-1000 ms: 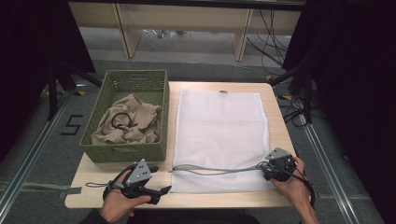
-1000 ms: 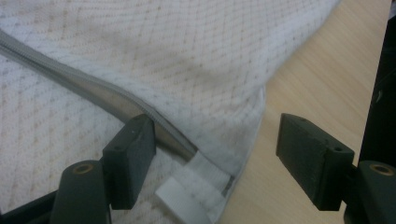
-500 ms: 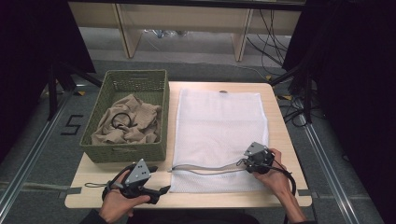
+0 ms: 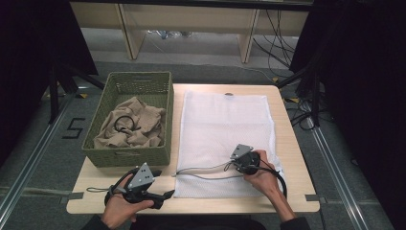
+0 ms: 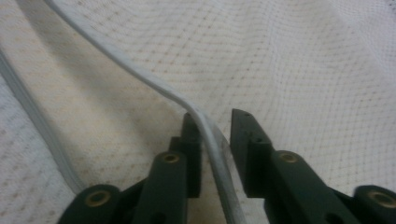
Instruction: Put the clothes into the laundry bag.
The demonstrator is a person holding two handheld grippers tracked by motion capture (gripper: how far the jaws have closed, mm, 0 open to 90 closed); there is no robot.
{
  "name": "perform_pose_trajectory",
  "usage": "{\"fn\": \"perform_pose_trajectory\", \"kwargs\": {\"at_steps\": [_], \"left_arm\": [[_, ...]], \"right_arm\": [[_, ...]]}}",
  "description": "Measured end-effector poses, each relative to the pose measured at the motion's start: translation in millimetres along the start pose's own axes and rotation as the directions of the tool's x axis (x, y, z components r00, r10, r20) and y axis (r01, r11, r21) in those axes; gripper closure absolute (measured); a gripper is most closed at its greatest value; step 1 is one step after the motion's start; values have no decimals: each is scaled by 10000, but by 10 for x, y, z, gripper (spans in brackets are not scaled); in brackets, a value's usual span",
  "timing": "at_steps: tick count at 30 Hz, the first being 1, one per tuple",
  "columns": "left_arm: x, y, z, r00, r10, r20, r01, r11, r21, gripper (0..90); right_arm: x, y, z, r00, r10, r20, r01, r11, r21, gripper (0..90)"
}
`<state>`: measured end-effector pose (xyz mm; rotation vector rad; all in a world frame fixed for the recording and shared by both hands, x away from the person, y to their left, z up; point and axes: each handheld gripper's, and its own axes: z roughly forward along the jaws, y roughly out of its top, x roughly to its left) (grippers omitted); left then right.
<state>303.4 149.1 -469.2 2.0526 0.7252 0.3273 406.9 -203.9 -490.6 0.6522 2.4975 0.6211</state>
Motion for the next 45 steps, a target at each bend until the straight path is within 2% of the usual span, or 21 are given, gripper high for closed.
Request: {"fn": "perform_pose_trajectory", "kwargs": {"at_steps": [3,8,9,14,15,16,18,19,20,25,27,31,33,35,37,39,40,41,42,43,45], "left_arm": [[2,2,-10,10000,-79,-59,79,10000,-44,210],[20,37,-34,9999,-48,-162,45,9998,-206,210],[32,54,-53,9996,50,-293,-56,9998,-193,210],[137,197,-176,9965,-142,-820,81,9972,-740,210],[167,226,-196,9959,-71,-903,0,9969,-791,209],[188,259,-228,9936,-340,-1076,253,9964,-811,207],[289,355,-292,9916,-225,-1277,129,9971,-756,202],[327,399,-315,9894,-423,-1391,324,9968,-732,201],[383,448,-351,9870,-329,-1576,223,9974,-689,201],[718,655,-500,9730,-701,-2200,666,9975,-233,183],[896,714,-535,9731,-224,-2292,353,9980,524,188],[1246,785,-522,9585,-683,-2770,941,9922,812,194],[1451,811,-504,9462,-775,-3141,1169,9872,1086,204],[1632,827,-470,9456,-942,-3115,1449,9789,1438,205],[1791,835,-415,9384,-1098,-3277,1680,9736,1547,206],[1924,839,-341,9265,-1219,-3561,1951,9646,1773,207],[1980,818,-277,9154,-1259,-3824,1994,9669,1591,207],[2030,810,-251,9137,-1208,-3881,2025,9631,1770,206],[2112,791,-217,9118,-1172,-3936,2139,9537,2115,207],[2168,766,-177,9060,-1429,-3984,2398,9489,2050,205],[2257,723,-109,9093,-1781,-3762,2722,9382,2137,192]], "right_arm": [[-22,19,-27,9989,163,-444,-172,9996,-209,859],[-80,47,-146,9982,236,-549,-276,9969,-732,893],[-75,57,-182,9974,566,-449,-601,9949,-813,896],[-115,115,-285,9979,516,-404,-560,9914,-1186,897],[-120,124,-304,9970,666,-404,-709,9905,-1174,897],[-130,131,-316,9971,677,-360,-715,9904,-1179,896],[-144,144,-344,9968,734,-332,-769,9894,-1233,897],[-146,150,-354,9968,725,-350,-763,9893,-1247,897],[-160,157,-359,9979,564,-335,-603,9896,-1306,898],[-213,230,-431,9986,503,-190,-523,9906,-1265,899],[-225,248,-452,9981,584,-212,-606,9900,-1271,899],[-250,273,-478,9979,560,-328,-597,9903,-1253,899],[-266,283,-491,9979,580,-289,-612,9900,-1274,899],[-268,292,-511,9966,772,-301,-804,9888,-1256,900],[-275,299,-511,9975,671,-232,-696,9887,-1325,900],[-288,303,-495,9977,589,-336,-628,9895,-1305,899],[-282,301,-489,9974,624,-359,-665,9897,-1264,900],[-279,299,-480,9980,514,-361,-556,9905,-1255,899],[-273,295,-475,9977,557,-385,-599,9909,-1207,900],[-262,289,-468,9969,651,-451,-698,9915,-1098,899],[-277,283,-437,9978,484,-443,-531,9923,-1120,900]]}}
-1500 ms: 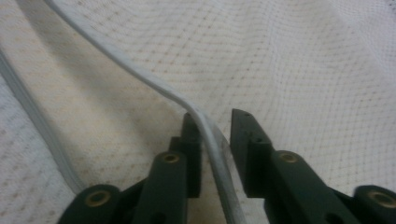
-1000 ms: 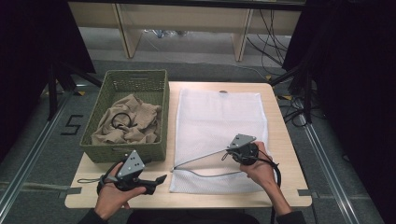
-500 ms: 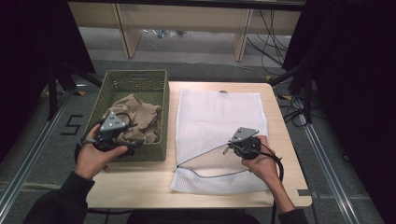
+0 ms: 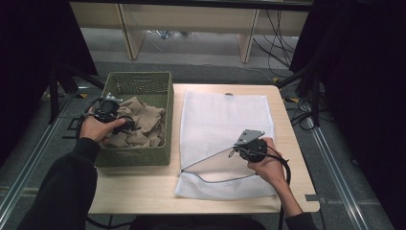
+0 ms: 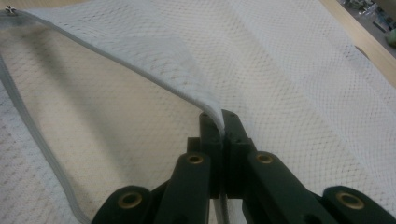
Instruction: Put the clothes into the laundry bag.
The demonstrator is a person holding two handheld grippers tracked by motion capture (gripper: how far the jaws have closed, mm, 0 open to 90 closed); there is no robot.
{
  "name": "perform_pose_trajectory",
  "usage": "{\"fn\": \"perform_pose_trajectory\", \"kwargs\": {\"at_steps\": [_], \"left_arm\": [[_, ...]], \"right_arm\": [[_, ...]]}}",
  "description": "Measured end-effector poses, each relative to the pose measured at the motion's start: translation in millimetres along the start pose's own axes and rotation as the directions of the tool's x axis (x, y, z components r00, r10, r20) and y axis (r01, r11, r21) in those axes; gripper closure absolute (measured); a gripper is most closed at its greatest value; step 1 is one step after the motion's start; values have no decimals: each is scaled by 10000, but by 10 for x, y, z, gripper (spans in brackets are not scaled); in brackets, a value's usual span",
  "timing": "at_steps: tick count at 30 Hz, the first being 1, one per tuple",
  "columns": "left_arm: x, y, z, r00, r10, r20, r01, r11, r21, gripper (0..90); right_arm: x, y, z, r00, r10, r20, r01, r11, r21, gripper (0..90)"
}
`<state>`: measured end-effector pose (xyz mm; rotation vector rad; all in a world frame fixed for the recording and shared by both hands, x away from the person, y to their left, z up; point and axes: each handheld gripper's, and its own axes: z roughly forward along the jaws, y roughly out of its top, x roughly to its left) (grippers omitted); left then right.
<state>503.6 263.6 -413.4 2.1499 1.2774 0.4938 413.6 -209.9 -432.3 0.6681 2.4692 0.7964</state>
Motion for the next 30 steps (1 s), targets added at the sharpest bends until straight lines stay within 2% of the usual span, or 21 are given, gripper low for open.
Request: {"fn": "perform_pose_trajectory", "kwargs": {"at_steps": [1,3,4,6,7,8,9,10,12,13,14,15,17,18,20,23,24,25,27,29,30], "left_arm": [[34,-5,60,9999,-63,142,59,9997,238,183],[81,-17,173,9968,-477,639,427,9961,775,158],[97,-35,237,9908,-748,1128,636,9930,999,155],[84,-55,326,9822,-902,1647,720,9909,1135,153],[64,-58,360,9780,-989,1838,784,9902,1154,150],[36,-54,389,9751,-984,1988,753,9898,1208,149],[13,-48,408,9716,-879,2196,595,9894,1325,144],[0,-35,413,9708,-428,2360,60,9880,1542,125],[-78,-12,433,9652,-67,2616,-331,9885,1474,50],[-135,1,441,9610,379,2741,-810,9858,1475,21],[-176,6,453,9573,617,2826,-1086,9822,1534,9],[-207,4,470,9573,678,2812,-1164,9803,1597,10],[-250,0,515,9680,738,2397,-1194,9760,1819,13],[-268,-8,543,9707,923,2217,-1359,9722,1905,20],[-290,-42,620,9731,977,2087,-1428,9665,2134,4],[-312,-87,731,9814,1242,1462,-1605,9492,2705,0],[-301,-83,755,9775,1535,1444,-1894,9403,2829,0],[-307,-82,776,9792,1536,1327,-1859,9410,2827,0],[-314,-82,782,9818,1472,1202,-1765,9410,2887,0],[-337,-40,686,9751,2134,597,-2216,9356,2748,34],[-318,-33,653,9745,2213,384,-2231,9343,2779,80]], "right_arm": [[-1,-5,7,10000,17,-8,-17,10000,31,899],[5,-22,20,9999,-12,-107,14,9999,148,899],[12,-29,26,10000,70,-56,-69,9999,136,899],[4,-37,26,9998,158,-93,-156,9996,246,899],[-12,-42,38,9999,-89,-102,90,9998,148,899],[-7,-47,38,9999,27,-113,-25,9998,191,900],[-10,-51,39,9999,-5,-116,7,9998,211,900],[-2,-55,39,9998,151,-112,-148,9996,255,900],[-23,-51,44,9998,9,-198,-3,9995,312,899],[-18,-53,48,9999,22,-147,-18,9996,271,900],[-10,-53,41,9999,53,-137,-49,9995,325,900],[-3,-55,46,10000,39,-59,-37,9997,261,900],[-13,-47,51,9999,-20,-159,25,9996,287,900],[-11,-44,62,9999,-76,-120,79,9997,216,900],[10,-44,52,9998,62,-203,-53,9992,396,899],[0,-37,68,9993,-304,-204,309,9992,255,900],[8,-39,65,9996,-159,-223,166,9993,327,900],[20,-44,71,9999,-97,-102,99,9997,238,900],[19,-45,54,9996,-103,-275,116,9988,478,899],[18,-54,67,9999,-90,-85,93,9994,324,900],[8,-52,57,9996,-110,-261,123,9987,504,899]]}}
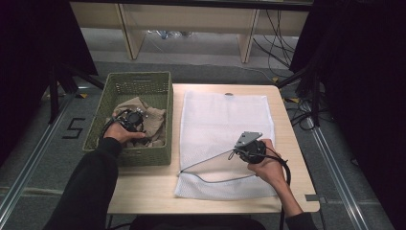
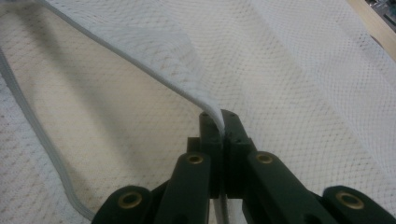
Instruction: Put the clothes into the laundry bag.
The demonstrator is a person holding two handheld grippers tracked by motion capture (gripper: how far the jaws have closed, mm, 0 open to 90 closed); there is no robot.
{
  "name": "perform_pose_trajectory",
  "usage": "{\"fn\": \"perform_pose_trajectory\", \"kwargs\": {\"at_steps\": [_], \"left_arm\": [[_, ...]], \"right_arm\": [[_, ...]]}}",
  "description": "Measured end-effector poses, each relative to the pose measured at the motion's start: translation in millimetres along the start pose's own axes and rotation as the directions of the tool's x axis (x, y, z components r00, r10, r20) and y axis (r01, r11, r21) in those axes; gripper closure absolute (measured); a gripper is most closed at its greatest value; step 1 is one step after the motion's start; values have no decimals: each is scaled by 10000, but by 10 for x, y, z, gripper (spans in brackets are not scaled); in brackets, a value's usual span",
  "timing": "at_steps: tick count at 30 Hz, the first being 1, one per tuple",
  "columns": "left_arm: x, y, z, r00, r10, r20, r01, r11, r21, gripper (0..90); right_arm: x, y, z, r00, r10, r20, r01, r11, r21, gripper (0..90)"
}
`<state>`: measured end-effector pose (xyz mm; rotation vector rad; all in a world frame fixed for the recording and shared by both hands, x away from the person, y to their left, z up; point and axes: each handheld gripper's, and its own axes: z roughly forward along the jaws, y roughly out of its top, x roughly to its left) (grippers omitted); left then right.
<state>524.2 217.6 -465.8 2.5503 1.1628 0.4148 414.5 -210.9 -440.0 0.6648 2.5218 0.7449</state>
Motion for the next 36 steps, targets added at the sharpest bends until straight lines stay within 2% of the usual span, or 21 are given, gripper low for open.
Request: {"fn": "perform_pose_trajectory", "kwargs": {"at_steps": [1,2,3,4,5,7,8,10,12,13,14,15,16,17,18,20,22,25,27,31,36], "left_arm": [[22,-11,-4,9998,55,-201,-54,10000,18,106],[70,-29,-5,9987,62,-514,-45,9994,338,102],[100,-42,15,9977,-109,-675,140,9989,458,81],[107,-55,45,9963,-364,-773,400,9982,450,54],[107,-66,77,9962,-396,-776,424,9985,351,28],[111,-84,130,9982,-385,-470,407,9980,478,0],[126,-83,140,9993,-200,-311,223,9971,733,0],[118,-81,184,9987,-488,-121,495,9970,599,0],[155,-83,193,9991,-412,138,399,9957,836,0],[155,-93,213,9976,-649,256,633,9963,582,0],[171,-98,201,9974,-609,387,576,9951,804,0],[171,-104,210,9967,-587,557,544,9957,748,0],[145,-105,223,9948,-773,655,734,9954,609,0],[159,-95,212,9960,-508,742,445,9954,844,0],[141,-91,219,9943,-691,808,633,9954,723,11],[149,-84,179,9951,-321,939,251,9969,746,90],[131,-95,143,9930,-446,1095,383,9975,586,200],[159,-109,109,9937,-787,802,767,9967,269,416],[171,-116,100,9969,-590,527,575,9979,300,526],[149,-101,96,9991,-379,190,374,9990,242,631],[158,-79,19,9990,-440,-114,436,9985,-322,691]], "right_arm": [[-4,-1,3,10000,-10,-4,10,10000,8,900],[-1,-4,7,10000,-50,85,51,10000,-62,899],[8,-6,16,10000,46,-21,-46,10000,-2,900],[2,-2,20,9999,-130,-22,130,9999,-13,899],[13,-2,20,9999,-55,91,56,10000,-56,900],[25,-2,11,10000,37,42,-37,10000,28,899],[22,-3,12,10000,-56,14,56,10000,30,899],[23,-5,19,10000,-41,12,41,10000,39,900],[27,-2,21,10000,-29,-11,29,10000,76,900],[27,-4,27,9999,-170,27,170,9999,1,900],[33,-3,22,9999,-123,-18,123,9999,60,899],[41,-2,24,10000,-20,23,19,9999,108,899],[36,2,28,9999,-127,-22,127,9999,81,899],[37,5,28,9999,-109,-55,110,9999,95,900],[37,6,26,9999,-122,-21,122,9999,54,899],[41,5,14,9999,-103,-69,104,9999,85,899],[29,7,16,10000,-68,-16,68,10000,10,899],[24,10,21,9993,-372,17,372,9993,-71,900],[41,8,16,9999,-150,50,150,9999,-26,900],[29,8,11,9997,-255,-40,255,9997,7,900],[14,5,-4,9998,-173,79,175,9997,-175,900]]}}
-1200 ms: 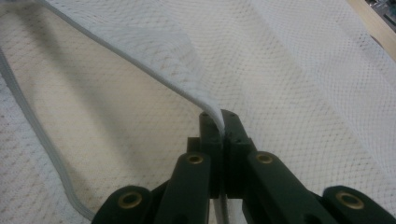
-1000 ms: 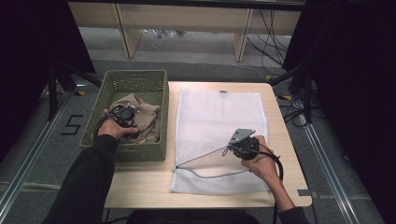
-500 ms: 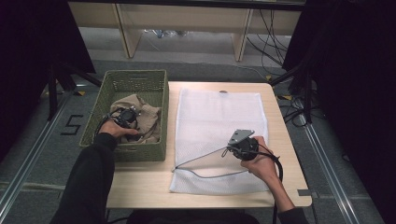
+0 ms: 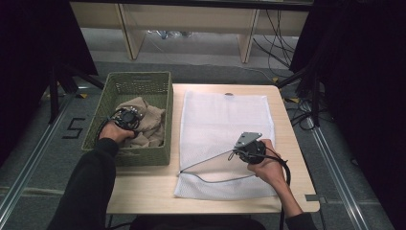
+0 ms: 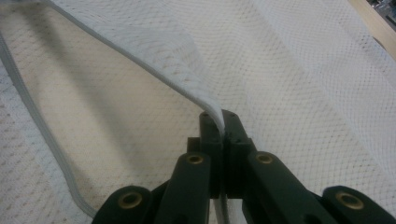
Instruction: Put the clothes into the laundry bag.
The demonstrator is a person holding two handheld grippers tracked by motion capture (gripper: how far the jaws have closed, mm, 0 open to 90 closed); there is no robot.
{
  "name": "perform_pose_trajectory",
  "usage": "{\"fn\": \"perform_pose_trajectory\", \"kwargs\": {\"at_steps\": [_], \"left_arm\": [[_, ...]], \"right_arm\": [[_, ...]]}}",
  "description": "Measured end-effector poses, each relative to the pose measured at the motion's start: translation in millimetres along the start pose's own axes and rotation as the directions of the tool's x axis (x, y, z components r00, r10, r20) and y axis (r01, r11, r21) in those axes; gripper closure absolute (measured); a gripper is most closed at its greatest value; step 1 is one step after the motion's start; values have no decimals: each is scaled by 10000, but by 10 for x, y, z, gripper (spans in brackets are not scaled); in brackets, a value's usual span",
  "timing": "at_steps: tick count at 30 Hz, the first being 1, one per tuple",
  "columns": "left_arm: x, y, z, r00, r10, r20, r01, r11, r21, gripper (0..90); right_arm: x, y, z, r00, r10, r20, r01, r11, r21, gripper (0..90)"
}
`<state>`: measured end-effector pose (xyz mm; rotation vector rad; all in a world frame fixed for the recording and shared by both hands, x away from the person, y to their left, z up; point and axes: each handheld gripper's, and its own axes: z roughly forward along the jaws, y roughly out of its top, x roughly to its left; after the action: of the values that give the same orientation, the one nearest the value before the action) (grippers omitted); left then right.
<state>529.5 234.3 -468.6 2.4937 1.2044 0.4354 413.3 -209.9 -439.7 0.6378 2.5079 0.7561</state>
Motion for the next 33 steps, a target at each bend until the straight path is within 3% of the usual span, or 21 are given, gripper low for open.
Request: {"fn": "perform_pose_trajectory", "kwargs": {"at_steps": [3,5,7,8,10,12,14,16,17,18,19,20,22,24,25,27,28,30,31,32,33], "left_arm": [[21,16,-72,9993,-335,147,345,9964,-768,702],[30,27,-137,9977,-589,343,633,9869,-1482,706],[49,38,-212,9939,-915,612,1025,9724,-2096,707],[68,47,-279,9937,-917,636,1030,9733,-2049,707],[96,62,-381,9919,-997,790,1154,9664,-2295,708],[101,86,-468,9886,-1244,848,1435,9490,-2808,708],[124,101,-577,9833,-1397,1167,1703,9326,-3183,709],[128,108,-698,9819,-1329,1353,1732,9188,-3547,709],[137,109,-771,9826,-1210,1410,1647,9187,-3590,709],[138,113,-838,9795,-1232,1592,1753,9107,-3739,709],[131,113,-900,9765,-1333,1691,1920,8944,-4039,709],[127,109,-971,9741,-1372,1799,2030,8813,-4267,709],[119,95,-1102,9672,-1329,2165,2213,8591,-4616,709],[91,81,-1232,9602,-1216,2515,2341,8416,-4867,709],[83,71,-1284,9605,-1103,2556,2287,8360,-4987,709],[33,44,-1431,9529,-901,2896,2386,8120,-5327,709],[6,33,-1494,9490,-782,3053,2409,8045,-5429,710],[-59,14,-1624,9392,-562,3388,2495,7896,-5606,709],[-94,9,-1688,9348,-387,3530,2489,7803,-5737,710],[-149,3,-1764,9296,-221,3679,2513,7682,-5888,709],[-191,2,-1814,9289,-127,3700,2480,7635,-5963,710]], "right_arm": [[-3,-5,-14,9999,131,-55,-131,9999,21,900],[-7,-7,-9,9998,179,-38,-179,9998,-20,900],[-8,-8,-13,9998,143,-138,-142,9999,85,900],[-1,-10,-8,10000,89,-6,-89,10000,20,900],[-1,-6,-5,9999,124,18,-124,9999,0,900],[-3,-4,-5,9999,154,-24,-155,9999,-19,900],[1,-8,-7,9999,154,27,-153,9999,-65,900],[-18,-3,-10,9999,74,-75,-74,9999,-73,900],[-26,0,-20,9998,47,-191,-46,10000,38,900],[-36,1,-21,9998,-150,-164,150,9999,-23,900],[-18,-5,-25,9999,97,-93,-97,10000,-9,900],[-29,-5,-20,9999,-89,-75,89,9999,-99,900],[-15,-11,-16,9997,241,35,-240,9996,-151,900],[-13,-13,-21,9996,285,34,-284,9995,-124,900],[-28,-9,-28,9999,115,-89,-116,9999,-61,900],[-27,-12,-23,9999,143,16,-142,9997,-178,900],[-48,-3,-32,10000,-48,-12,48,9999,-127,900],[-26,-1,-40,9991,424,-3,-424,9991,-71,900],[-23,0,-42,9991,435,-19,-435,9990,-82,900],[-32,2,-43,9996,291,-55,-292,9995,-91,900],[-50,8,-46,9999,136,-73,-137,9998,-114,900]]}}
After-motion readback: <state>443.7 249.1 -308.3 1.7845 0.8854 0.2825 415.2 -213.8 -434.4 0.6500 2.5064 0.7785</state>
